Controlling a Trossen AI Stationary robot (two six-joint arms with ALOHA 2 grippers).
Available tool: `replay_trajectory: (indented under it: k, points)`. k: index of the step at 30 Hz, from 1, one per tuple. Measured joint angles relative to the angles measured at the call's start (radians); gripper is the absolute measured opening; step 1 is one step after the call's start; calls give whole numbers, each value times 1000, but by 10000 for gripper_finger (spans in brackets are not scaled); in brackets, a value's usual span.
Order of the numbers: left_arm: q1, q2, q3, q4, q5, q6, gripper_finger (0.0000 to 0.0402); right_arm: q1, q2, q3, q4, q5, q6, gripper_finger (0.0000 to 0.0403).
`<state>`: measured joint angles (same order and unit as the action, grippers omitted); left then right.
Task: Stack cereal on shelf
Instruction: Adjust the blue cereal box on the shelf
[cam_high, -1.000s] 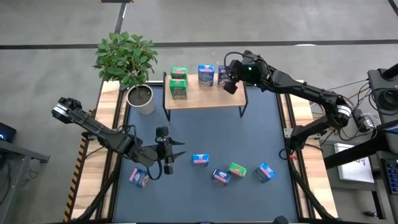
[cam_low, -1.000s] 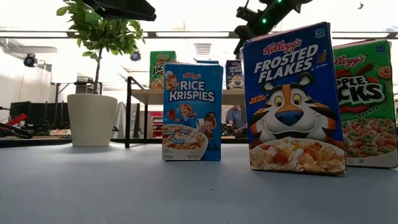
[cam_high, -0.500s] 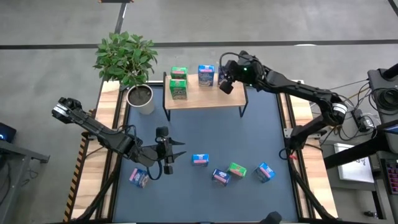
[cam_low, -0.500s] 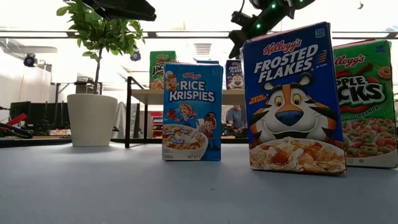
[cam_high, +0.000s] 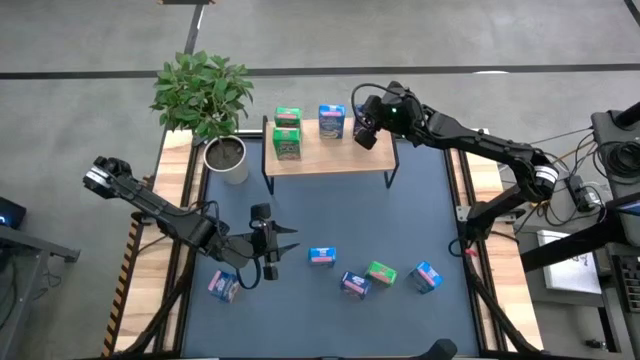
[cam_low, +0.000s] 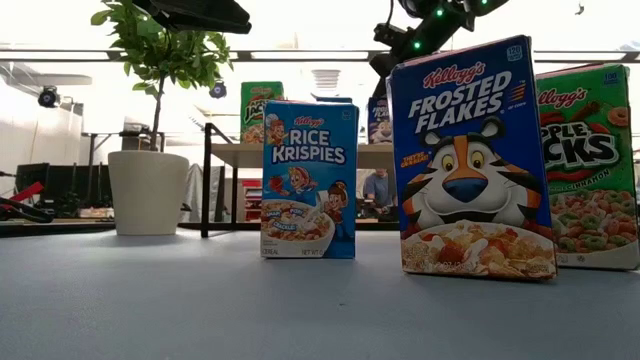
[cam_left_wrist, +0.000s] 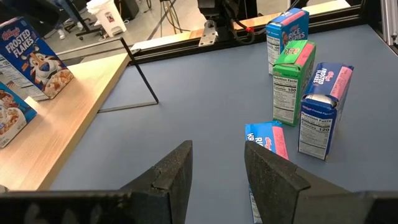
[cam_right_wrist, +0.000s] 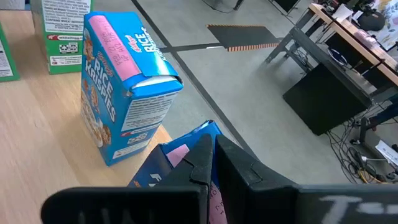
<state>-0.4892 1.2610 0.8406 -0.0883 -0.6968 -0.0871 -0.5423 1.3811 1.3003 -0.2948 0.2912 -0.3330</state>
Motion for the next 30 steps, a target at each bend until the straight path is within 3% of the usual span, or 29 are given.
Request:
replay_trajectory:
  k: [22, 30]
  points:
    - [0, 0, 0, 0, 0, 4, 130, 30, -55, 2, -21, 48, 0, 12]
    - [0, 0, 0, -1, 0, 8, 130, 105, -122, -7, -144, -134, 78, 12]
